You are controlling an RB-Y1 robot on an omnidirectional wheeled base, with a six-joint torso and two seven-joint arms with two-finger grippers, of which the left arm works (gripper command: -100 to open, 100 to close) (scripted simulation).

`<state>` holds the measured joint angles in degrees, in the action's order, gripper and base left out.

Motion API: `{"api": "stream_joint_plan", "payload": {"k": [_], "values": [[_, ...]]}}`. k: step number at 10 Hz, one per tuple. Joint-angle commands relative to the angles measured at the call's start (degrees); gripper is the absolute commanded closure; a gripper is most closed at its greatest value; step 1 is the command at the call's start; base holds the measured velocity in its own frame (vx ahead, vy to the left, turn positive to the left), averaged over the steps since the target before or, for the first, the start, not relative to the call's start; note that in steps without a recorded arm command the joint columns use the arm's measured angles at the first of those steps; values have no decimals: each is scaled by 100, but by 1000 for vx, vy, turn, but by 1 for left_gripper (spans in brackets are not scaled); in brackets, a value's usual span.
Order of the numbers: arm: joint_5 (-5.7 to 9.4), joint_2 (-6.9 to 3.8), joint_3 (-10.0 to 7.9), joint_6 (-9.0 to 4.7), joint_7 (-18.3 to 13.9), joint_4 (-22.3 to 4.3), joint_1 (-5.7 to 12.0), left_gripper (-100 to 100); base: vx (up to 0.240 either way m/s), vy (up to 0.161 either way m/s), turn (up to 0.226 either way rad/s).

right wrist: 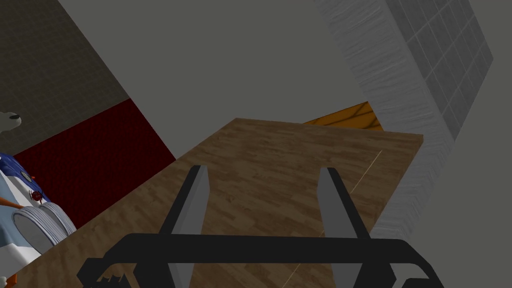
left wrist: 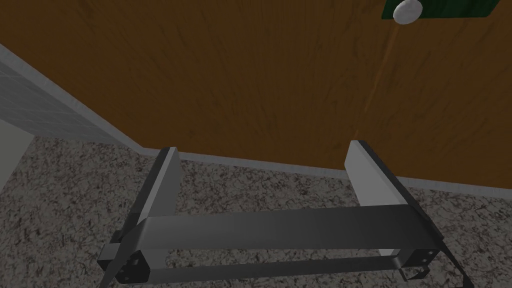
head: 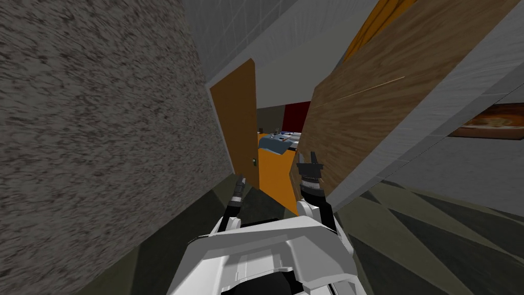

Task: Push the door open

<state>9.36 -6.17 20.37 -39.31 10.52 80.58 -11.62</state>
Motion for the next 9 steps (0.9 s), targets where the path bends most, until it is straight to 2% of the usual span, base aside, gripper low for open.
{"api": "stream_joint_plan", "payload": {"k": [1,2,3,9], "values": [[50,29,115,-16,24,-240,90,-100,121,90,-116],[90,42,193,-42,27,-438,166,-100,149,112,-138],[90,42,193,-42,27,-438,166,-100,110,91,-62],[205,90,419,-120,39,-1015,387,-100,66,66,-67]]}}
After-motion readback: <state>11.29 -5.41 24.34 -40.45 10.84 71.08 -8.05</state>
